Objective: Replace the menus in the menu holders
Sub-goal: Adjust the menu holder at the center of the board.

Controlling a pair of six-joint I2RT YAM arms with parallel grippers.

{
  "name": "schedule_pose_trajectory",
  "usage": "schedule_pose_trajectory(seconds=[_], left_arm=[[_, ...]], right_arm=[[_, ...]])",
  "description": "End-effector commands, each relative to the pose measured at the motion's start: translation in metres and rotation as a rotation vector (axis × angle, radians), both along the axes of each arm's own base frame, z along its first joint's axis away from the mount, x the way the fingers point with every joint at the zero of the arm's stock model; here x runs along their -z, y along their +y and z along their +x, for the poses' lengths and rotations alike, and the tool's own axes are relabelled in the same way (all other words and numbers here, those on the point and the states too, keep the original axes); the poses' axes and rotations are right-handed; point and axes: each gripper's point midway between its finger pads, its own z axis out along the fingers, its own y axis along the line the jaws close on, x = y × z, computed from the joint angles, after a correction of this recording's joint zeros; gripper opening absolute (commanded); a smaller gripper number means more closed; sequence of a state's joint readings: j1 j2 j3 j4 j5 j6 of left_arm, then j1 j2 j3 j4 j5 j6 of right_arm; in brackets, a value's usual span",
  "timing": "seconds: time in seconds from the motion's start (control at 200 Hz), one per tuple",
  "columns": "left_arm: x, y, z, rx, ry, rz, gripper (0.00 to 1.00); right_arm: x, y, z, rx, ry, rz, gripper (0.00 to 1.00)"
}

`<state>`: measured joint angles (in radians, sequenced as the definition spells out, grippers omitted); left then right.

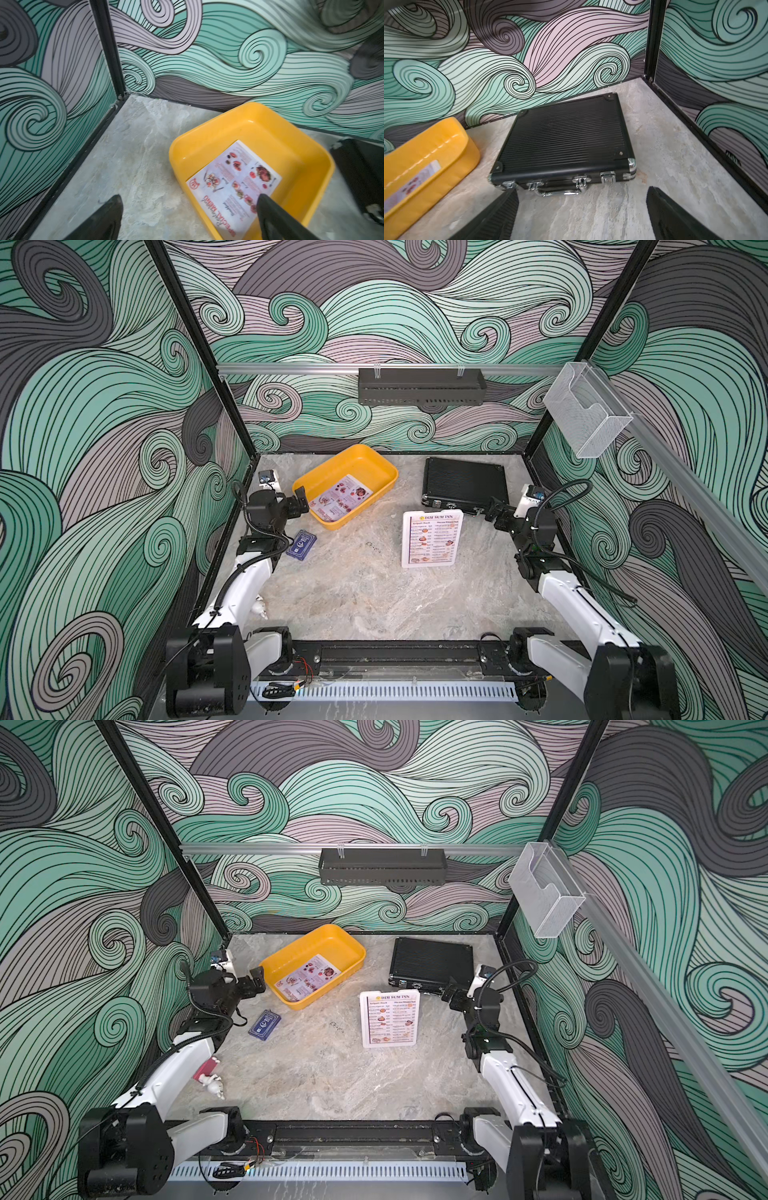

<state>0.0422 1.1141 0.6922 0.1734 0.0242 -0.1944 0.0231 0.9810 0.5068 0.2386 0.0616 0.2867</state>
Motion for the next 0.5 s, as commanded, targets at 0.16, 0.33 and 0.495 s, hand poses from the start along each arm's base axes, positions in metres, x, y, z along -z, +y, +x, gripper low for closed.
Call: schedule_pose_trajectory(seconds=[0.16,0.33,0.495], left_arm=[[0.002,-0.120,-0.029,0.385,0.118,-0.295,0.95],[-0.003,-0.196,-0.053,0.656,0.100,-0.269,0.93],[0.010,-0.253,-0.071,0.910,0.140,-0.206,0.89]], right_arm=[[-0.002,0.043,-0.061,-0.168,0.142,0.266,0.97],[-0.011,0.076,-0.088,-0.325,0.202,0.408,0.95],[-0.039,0.111,-0.086,-0.540,0.212,0.513,0.92]])
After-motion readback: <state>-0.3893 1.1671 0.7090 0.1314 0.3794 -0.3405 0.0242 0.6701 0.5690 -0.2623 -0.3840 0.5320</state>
